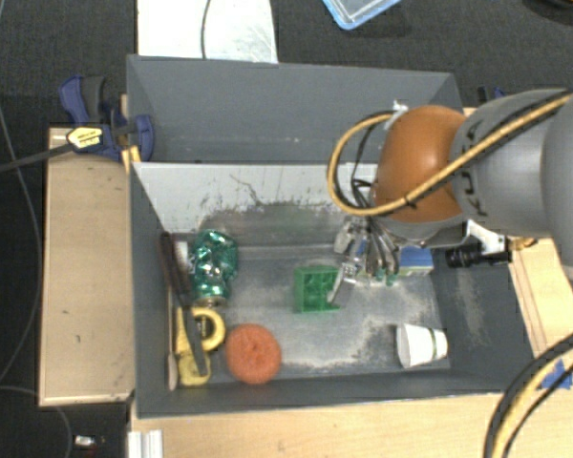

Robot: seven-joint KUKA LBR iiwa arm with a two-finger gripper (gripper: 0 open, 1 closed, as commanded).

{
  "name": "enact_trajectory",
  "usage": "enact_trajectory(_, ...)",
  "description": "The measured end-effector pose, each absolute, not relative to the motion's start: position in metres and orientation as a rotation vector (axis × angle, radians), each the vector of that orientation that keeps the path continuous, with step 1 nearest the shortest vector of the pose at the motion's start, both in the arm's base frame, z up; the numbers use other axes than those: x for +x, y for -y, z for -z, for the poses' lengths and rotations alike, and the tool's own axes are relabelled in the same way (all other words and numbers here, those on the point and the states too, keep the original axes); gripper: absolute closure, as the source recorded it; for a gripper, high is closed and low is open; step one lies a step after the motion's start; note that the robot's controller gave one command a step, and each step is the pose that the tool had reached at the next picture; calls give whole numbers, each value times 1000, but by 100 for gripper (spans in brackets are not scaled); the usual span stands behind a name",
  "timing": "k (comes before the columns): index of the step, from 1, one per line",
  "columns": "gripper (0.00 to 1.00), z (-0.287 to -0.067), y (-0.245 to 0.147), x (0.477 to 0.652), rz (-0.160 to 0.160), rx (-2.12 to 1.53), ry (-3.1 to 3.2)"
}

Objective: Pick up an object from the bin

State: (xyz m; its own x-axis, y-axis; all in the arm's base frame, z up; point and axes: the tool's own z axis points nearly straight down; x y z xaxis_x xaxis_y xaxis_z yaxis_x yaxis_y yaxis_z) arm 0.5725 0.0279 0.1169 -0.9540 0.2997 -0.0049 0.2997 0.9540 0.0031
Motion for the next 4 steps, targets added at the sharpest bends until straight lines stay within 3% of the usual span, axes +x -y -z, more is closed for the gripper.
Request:
enact_trajectory(1,0,-75,-40,563,-2,45,-3132)
enact_trajectory(2,100,-79,16,575,-6,604,-3064)
enact_trajectory(3,100,-79,16,575,-6,604,-3064)
enact_trajectory(4,100,-77,3,554,0,191,-3111)
